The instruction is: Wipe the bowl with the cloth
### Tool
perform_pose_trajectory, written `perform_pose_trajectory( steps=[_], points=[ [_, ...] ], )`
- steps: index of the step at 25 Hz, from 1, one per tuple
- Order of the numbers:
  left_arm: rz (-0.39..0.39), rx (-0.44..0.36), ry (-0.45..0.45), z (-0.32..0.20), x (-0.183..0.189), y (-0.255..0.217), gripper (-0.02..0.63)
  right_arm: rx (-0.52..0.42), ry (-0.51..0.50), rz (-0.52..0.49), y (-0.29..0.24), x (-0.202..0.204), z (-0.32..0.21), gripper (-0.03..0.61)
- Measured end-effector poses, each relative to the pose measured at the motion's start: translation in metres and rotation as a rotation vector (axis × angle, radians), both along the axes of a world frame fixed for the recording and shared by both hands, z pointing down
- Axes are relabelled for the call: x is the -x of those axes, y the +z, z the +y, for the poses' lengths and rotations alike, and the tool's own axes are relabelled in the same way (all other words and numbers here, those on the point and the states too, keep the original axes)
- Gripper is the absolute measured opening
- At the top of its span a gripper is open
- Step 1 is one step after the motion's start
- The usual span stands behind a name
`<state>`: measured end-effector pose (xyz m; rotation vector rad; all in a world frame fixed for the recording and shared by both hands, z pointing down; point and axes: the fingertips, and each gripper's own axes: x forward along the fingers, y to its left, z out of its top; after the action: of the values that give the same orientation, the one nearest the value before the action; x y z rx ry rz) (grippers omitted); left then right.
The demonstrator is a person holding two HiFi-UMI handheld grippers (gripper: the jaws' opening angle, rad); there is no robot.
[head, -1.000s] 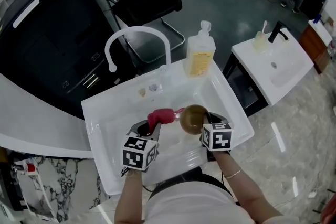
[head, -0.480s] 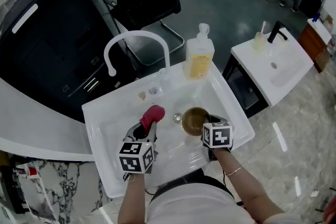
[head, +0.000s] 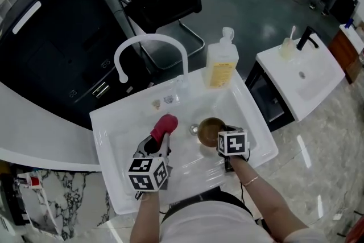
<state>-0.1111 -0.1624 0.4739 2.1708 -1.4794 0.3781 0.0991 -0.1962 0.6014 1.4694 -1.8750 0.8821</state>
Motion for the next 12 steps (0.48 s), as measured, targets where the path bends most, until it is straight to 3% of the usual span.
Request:
perform_pose_trajectory(
  steps=[12],
  points=[
    [0.004,0.002,-0.133,-0.015,0.022,0.004,0.06,0.106,-0.081,0.012,0.052,0.02,-0.026,0.018]
  ],
)
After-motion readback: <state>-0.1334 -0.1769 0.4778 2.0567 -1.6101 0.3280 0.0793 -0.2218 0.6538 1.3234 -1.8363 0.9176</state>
